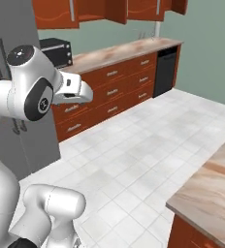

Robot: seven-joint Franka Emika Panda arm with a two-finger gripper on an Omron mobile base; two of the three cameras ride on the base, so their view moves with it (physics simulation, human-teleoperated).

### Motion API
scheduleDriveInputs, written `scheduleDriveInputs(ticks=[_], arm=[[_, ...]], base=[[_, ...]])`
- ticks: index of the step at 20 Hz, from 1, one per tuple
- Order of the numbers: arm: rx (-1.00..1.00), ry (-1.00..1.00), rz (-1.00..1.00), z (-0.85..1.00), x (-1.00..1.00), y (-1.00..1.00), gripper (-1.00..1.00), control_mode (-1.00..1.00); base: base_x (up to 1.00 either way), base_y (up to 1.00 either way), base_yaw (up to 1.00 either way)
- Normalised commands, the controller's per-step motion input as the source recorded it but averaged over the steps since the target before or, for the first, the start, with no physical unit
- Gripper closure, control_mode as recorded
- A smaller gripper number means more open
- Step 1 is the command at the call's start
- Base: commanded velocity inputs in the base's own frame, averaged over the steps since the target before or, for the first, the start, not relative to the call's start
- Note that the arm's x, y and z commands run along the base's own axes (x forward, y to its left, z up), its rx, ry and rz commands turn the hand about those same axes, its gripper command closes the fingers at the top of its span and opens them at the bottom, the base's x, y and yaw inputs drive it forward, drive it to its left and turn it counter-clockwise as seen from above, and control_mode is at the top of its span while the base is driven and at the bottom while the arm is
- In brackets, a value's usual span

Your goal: Close all open cabinet doors.

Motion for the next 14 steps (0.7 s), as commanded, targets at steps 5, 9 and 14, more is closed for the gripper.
scheduleDriveInputs(ticks=[5, 9, 14], arm=[[0.0, 0.0, 0.0, 0.0, 0.0, 0.0, -1.0, 1.0], [0.0, 0.0, 0.0, 0.0, 0.0, 0.0, -1.0, 1.0], [0.0, 0.0, 0.0, 0.0, 0.0, 0.0, -1.0, 1.0]], base=[[0.81, 0.28, -0.23], [0.82, 0.28, -0.22], [0.82, 0.28, -0.22]])
